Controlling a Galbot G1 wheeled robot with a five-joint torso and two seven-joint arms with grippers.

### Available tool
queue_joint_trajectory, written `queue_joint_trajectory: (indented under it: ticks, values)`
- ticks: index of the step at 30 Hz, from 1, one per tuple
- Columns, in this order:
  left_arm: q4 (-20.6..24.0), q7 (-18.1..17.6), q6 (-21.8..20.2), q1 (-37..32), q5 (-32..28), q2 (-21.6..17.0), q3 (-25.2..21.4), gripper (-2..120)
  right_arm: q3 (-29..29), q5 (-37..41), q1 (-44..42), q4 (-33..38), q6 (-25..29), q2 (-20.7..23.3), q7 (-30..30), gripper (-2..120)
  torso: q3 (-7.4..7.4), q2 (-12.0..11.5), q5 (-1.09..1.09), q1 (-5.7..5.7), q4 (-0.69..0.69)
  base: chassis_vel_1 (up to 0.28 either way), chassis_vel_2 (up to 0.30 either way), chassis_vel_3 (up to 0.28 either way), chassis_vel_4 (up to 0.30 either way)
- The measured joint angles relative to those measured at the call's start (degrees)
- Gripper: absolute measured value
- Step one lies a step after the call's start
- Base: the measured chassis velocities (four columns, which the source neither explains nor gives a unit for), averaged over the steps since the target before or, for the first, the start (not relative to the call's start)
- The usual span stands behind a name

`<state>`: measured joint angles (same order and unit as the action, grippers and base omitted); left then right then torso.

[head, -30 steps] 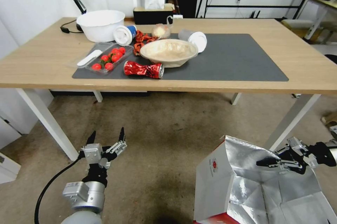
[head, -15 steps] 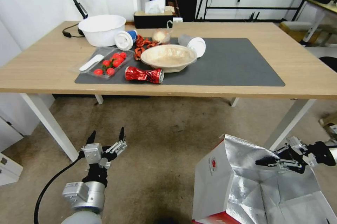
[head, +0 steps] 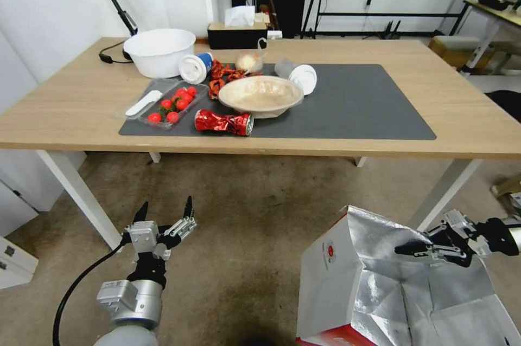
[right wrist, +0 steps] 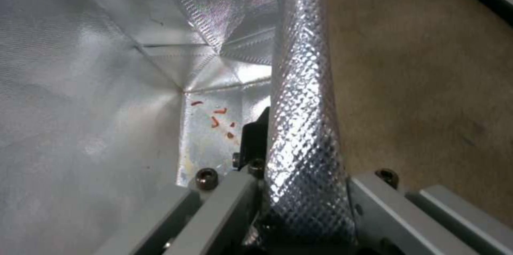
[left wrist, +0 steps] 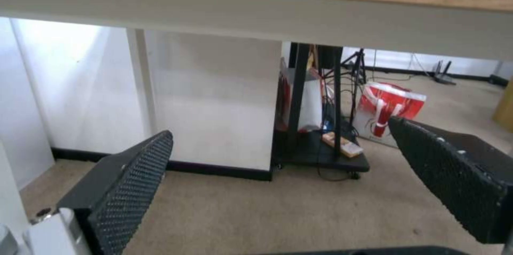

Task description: Pick up the food delivery bag from the floor and place it on the table.

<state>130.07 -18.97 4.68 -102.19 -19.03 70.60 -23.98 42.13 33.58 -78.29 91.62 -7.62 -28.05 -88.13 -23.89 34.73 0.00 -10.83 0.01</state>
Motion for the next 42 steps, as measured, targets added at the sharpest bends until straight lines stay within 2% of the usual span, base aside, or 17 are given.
queue_joint_trajectory:
  ticks: [42]
  values:
    - [0.3,-0.1,-0.1,-0.1,0.0,0.3,0.1,100,-0.4,-0.1,0.8,-0.4,-0.1,-0.2,0.0,0,-6.15,10.4,0.00,-4.26,0.00,0.000,0.000,0.000,0.000]
